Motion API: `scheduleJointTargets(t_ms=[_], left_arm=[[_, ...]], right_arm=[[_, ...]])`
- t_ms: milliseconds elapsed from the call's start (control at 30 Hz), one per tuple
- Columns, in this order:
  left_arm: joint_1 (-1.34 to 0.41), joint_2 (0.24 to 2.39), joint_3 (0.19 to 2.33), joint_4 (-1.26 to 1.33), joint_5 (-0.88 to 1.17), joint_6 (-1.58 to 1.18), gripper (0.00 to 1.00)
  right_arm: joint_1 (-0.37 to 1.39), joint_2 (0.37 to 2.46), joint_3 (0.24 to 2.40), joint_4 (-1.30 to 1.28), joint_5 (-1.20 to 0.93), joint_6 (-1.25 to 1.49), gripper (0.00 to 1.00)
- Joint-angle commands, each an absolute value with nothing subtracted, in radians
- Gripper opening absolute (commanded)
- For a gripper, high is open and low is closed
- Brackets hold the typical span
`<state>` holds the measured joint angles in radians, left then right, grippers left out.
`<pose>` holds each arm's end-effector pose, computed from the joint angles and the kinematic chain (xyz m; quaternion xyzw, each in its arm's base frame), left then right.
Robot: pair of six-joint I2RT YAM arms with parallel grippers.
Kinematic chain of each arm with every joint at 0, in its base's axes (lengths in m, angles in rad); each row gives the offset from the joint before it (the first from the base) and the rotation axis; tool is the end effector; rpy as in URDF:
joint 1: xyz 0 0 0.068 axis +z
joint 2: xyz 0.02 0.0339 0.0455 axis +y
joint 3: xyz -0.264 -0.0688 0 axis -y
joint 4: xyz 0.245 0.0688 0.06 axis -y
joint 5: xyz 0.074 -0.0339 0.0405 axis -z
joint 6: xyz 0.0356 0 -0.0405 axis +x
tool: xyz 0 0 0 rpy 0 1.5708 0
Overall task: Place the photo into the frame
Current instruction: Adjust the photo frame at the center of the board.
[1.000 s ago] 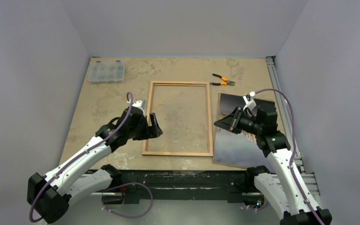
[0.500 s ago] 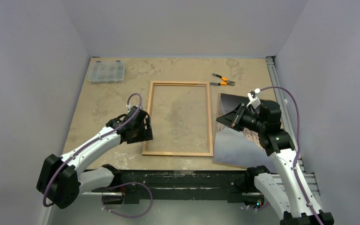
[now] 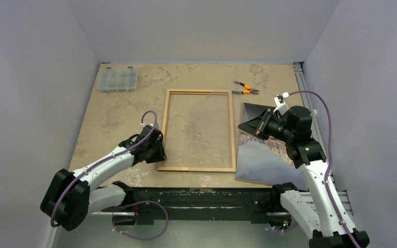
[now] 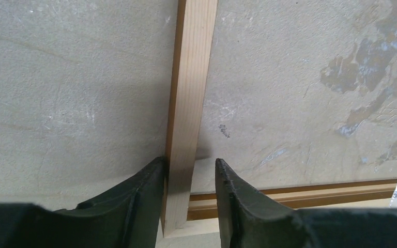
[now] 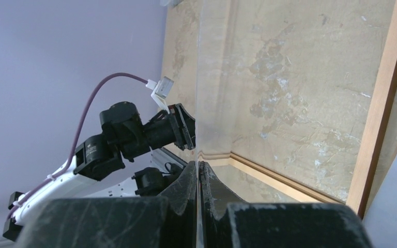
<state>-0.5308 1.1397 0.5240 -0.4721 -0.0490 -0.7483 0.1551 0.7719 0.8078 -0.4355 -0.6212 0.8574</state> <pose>0.1692 -0.0973 0.1638 -0.1112 0.9643 -0.1236 0.2060 0.1631 0.0465 0.3263 0.1143 0.8032 0.4779 0.3367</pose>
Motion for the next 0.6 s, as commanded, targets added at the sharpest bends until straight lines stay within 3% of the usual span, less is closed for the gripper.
scheduleJointTargets(t_ms=[0,267,367,433,567], left_arm=[[-0.541,1.143,0.465,-0.452,-0.005,-0.766,0.37],[-0.557,1.049,0.455,-0.527,-0.034,-0.788,0.22],[-0.560,1.026,0.441,-0.538,-0.030,-0.802,0.23],[-0.562,1.021,0.432,-0.541,-0.024,-0.806,0.28],[-0.562,1.014,0.448,-0.560,-0.005,-0.805,0.52]], right_arm=[[0.155,0.747,0.838,-0.344,-0.611,0.923,0.00],[0.154,0.807,0.895,-0.327,-0.598,0.917,0.00],[0.155,0.819,0.918,-0.336,-0.599,0.898,0.00],[0.155,0.818,0.917,-0.336,-0.596,0.891,0.00],[0.155,0.799,0.878,-0.291,-0.597,0.905,0.00]])
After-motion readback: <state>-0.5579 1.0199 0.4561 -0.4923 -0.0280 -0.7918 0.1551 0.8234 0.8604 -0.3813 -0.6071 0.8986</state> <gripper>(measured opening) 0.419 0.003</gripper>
